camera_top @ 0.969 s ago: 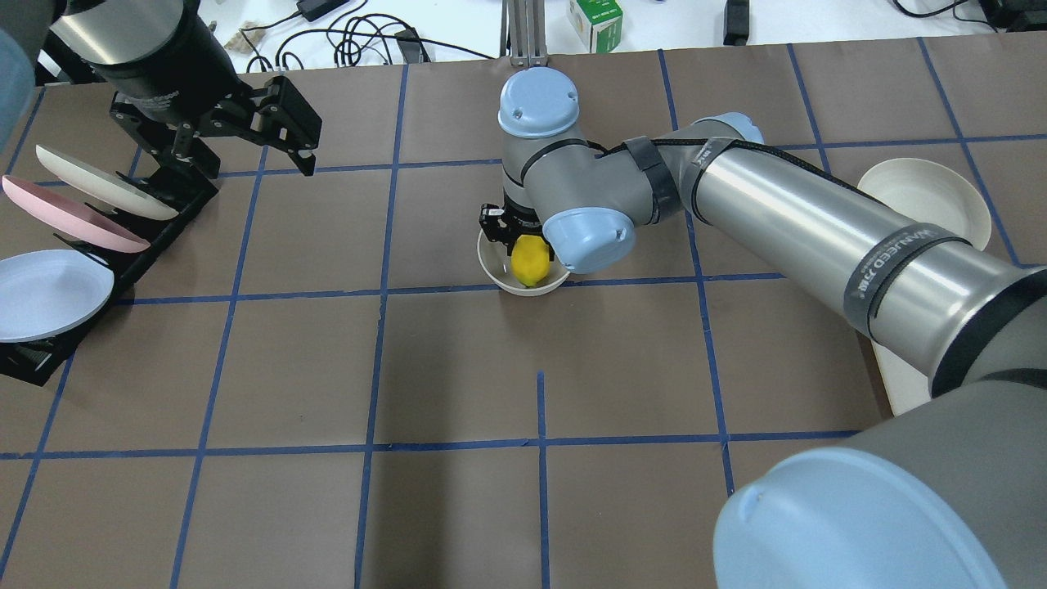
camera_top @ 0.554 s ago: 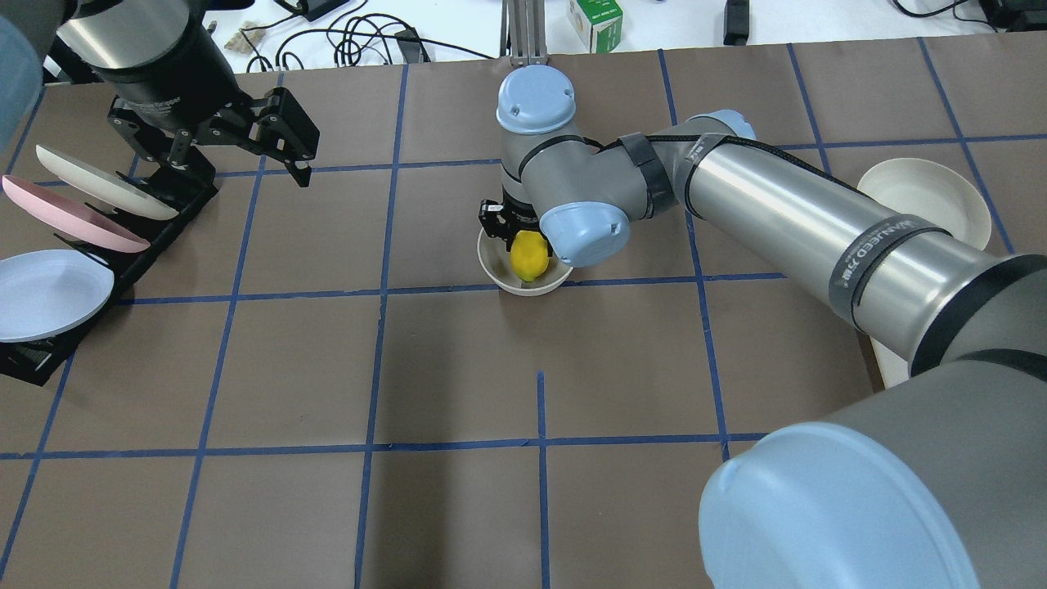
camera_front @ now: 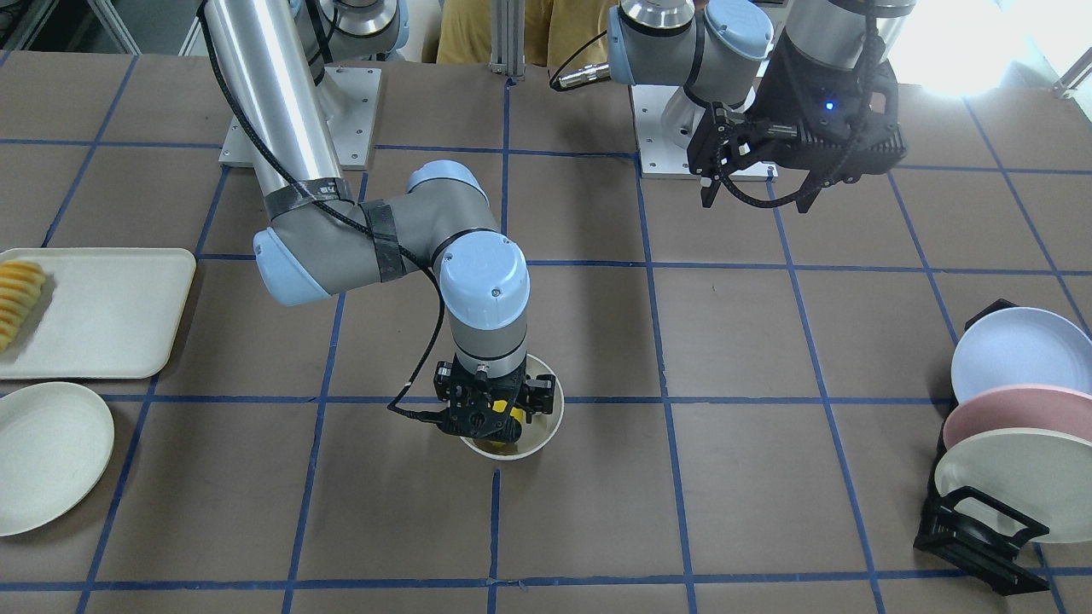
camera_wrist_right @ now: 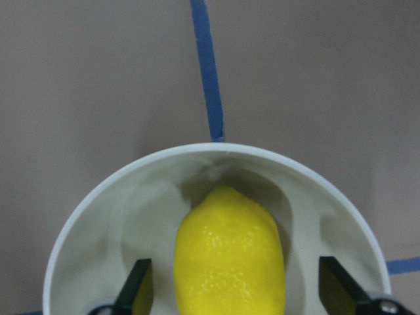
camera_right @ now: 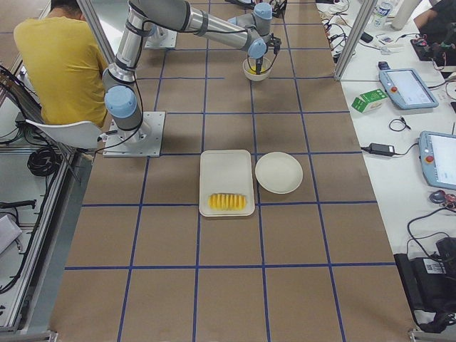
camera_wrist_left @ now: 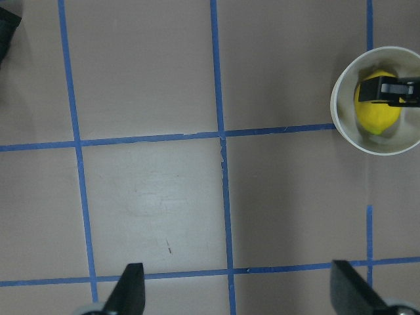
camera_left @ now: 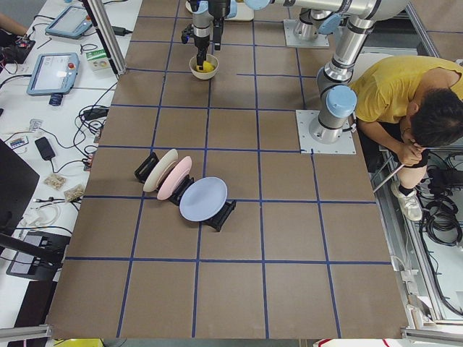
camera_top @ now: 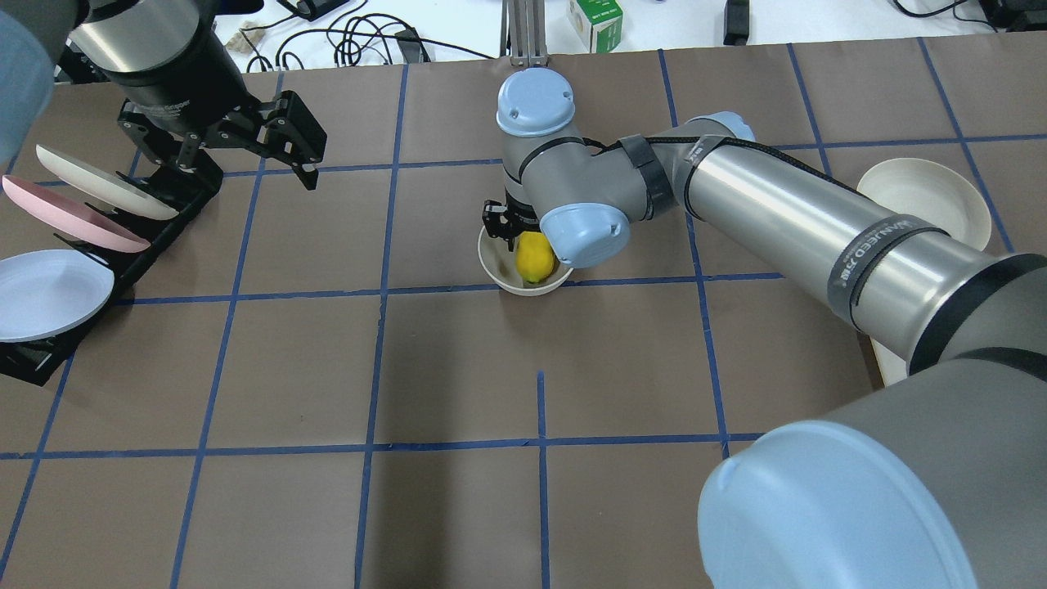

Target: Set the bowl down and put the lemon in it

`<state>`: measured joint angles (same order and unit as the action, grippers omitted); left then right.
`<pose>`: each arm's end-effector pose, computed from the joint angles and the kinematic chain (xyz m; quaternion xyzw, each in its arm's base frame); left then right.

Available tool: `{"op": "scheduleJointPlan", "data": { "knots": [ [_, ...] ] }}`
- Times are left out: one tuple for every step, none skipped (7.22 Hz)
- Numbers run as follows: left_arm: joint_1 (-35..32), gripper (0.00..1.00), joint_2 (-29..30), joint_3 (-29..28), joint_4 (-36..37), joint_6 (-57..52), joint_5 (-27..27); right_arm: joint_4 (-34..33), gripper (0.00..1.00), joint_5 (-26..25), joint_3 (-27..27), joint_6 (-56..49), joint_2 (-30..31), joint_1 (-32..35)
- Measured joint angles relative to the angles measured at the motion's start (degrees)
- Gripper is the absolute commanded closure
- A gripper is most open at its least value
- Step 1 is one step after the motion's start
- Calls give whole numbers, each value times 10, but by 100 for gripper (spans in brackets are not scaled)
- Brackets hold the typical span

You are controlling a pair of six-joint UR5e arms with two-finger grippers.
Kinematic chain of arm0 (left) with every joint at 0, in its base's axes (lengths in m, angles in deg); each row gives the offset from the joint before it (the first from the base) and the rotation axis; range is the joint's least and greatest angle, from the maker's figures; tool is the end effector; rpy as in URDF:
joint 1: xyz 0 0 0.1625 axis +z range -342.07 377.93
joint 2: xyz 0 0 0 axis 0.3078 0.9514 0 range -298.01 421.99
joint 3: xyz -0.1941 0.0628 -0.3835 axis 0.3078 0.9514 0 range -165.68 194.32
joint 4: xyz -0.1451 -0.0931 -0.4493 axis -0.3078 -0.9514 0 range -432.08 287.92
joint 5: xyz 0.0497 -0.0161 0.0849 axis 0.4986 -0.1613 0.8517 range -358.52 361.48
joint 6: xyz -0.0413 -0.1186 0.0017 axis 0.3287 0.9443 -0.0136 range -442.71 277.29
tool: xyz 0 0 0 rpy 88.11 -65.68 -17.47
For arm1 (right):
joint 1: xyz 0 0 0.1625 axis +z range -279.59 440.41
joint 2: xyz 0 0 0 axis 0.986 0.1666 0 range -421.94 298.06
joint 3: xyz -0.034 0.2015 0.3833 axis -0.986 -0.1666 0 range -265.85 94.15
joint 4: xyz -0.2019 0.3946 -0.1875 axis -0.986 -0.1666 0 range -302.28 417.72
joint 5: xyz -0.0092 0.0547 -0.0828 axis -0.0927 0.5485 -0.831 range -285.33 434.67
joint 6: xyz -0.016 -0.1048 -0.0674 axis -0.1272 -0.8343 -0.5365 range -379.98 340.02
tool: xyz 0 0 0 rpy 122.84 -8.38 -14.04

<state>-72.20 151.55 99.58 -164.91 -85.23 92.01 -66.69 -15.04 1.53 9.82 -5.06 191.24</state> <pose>-0.1334 -0.5617 0.5173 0.0230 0.9995 -0.0205 0.0050 0.3896 -0.6475 0.1730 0.0781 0.9964 -0.0297 0.0168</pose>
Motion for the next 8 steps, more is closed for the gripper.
{"op": "scheduleJointPlan", "data": {
  "knots": [
    [0,0,-2,-1,3,7,3,6,0,-1,-6,0,7,-4],
    [0,0,-7,-2,4,10,6,32,0,-1,-17,-4,28,-15],
    [2,0,-9,-3,6,9,8,87,0,1,-26,-23,62,-41],
    [4,0,-10,-3,8,5,9,149,0,2,-31,-63,100,-78],
    [4,0,-11,-3,9,4,10,204,0,2,-30,-121,142,-119],
    [4,0,-11,-2,10,4,10,244,0,3,-28,-170,180,-152],
    [3,0,-10,-2,10,6,8,288,0,0,-27,-199,215,-176],
    [2,0,-8,-2,10,9,6,328,0,1,-26,-229,250,-195]
  ]
}}
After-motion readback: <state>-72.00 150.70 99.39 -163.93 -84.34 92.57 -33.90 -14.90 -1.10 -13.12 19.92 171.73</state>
